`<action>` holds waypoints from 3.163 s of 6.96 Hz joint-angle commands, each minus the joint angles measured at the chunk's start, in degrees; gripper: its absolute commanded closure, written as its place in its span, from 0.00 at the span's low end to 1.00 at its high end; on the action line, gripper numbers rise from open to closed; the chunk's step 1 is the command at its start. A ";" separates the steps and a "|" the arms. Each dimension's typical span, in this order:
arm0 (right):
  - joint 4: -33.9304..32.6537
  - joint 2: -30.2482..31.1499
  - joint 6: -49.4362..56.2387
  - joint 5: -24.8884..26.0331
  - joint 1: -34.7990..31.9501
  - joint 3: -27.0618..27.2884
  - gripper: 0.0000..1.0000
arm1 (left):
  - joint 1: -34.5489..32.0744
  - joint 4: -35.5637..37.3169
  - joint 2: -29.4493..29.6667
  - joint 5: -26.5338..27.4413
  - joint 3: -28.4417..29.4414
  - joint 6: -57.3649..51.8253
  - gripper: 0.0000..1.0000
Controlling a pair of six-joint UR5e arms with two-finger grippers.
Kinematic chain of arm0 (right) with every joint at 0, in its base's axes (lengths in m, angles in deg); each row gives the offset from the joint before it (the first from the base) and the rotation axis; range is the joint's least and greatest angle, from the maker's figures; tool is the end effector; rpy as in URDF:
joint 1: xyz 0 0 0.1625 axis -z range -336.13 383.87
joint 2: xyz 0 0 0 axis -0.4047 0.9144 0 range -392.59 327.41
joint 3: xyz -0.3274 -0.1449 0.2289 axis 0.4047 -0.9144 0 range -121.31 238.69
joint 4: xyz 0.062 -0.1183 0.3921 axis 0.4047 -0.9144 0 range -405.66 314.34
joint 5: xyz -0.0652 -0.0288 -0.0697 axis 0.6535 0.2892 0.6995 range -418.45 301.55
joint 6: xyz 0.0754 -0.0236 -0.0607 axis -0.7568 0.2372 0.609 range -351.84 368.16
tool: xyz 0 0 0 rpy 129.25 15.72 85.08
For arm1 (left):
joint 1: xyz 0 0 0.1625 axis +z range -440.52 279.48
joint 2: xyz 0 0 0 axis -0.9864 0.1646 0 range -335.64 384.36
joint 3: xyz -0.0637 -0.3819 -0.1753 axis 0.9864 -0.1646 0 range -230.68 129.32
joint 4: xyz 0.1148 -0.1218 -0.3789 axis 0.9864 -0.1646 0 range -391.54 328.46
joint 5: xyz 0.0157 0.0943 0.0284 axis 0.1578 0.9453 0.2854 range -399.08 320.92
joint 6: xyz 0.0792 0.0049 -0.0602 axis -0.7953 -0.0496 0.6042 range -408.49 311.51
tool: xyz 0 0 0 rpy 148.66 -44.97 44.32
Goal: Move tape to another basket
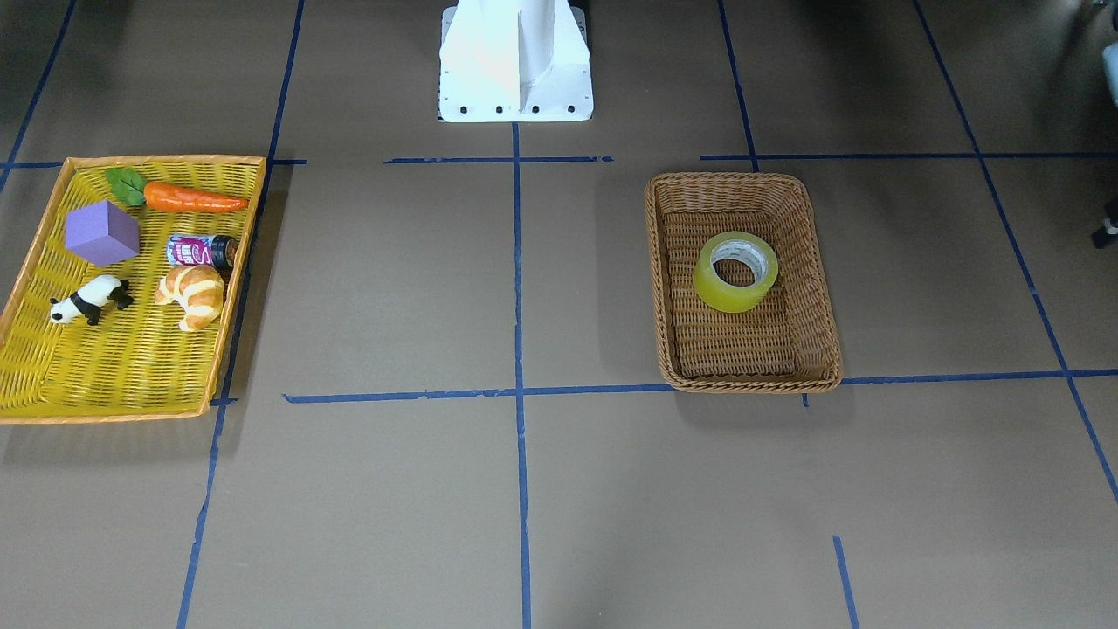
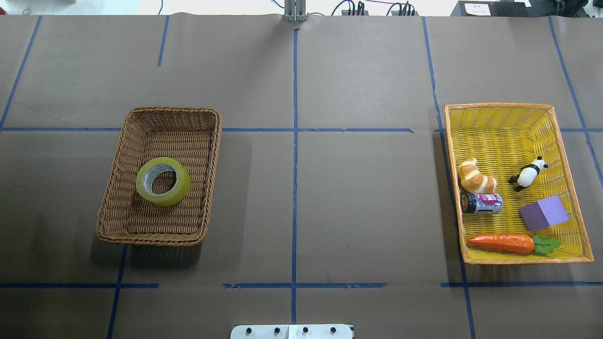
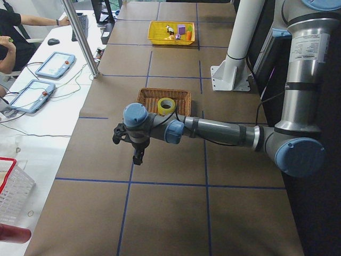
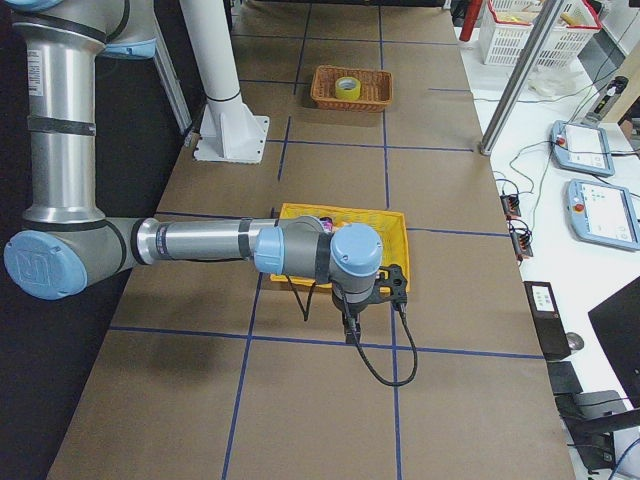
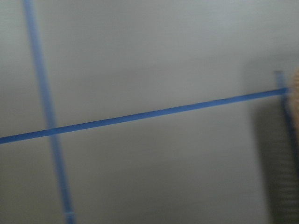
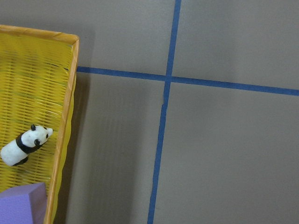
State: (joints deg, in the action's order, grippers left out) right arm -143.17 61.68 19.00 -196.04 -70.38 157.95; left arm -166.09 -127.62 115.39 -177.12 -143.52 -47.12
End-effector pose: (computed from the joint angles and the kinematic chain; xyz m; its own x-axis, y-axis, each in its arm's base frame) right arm 0.0933 -0.4500 0.6238 0.6722 -0.1067 0.7327 0.0534 0.9940 0.0958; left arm -0.0197 -0.5117 0.6093 0.6583 0.1562 -0.7363 -0.0604 0.9860 0.1552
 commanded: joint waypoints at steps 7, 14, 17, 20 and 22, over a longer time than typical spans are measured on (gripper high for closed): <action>0.03 -0.31 -0.65 0.39 -0.05 -2.40 0.00 | -6.10 6.08 -4.98 -0.21 0.56 -6.29 0.00; -0.23 -0.31 -1.00 0.40 0.03 -2.75 0.00 | -6.71 15.24 -3.75 0.49 0.64 -15.08 0.00; -0.58 -0.32 -1.70 0.66 0.03 -2.93 0.00 | -6.80 12.41 -4.71 0.40 0.03 -14.46 0.00; -0.58 -0.31 -1.88 1.62 0.03 -3.28 0.00 | -6.80 12.41 -4.71 0.40 -0.06 -14.55 0.00; 0.12 -0.23 -1.18 1.54 0.03 -5.91 0.00 | -6.80 12.32 -4.63 0.40 -0.15 -14.55 0.00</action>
State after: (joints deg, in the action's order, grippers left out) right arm -143.30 61.46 17.49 -194.49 -70.38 153.29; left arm -172.90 -115.27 110.73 -176.72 -143.63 -61.66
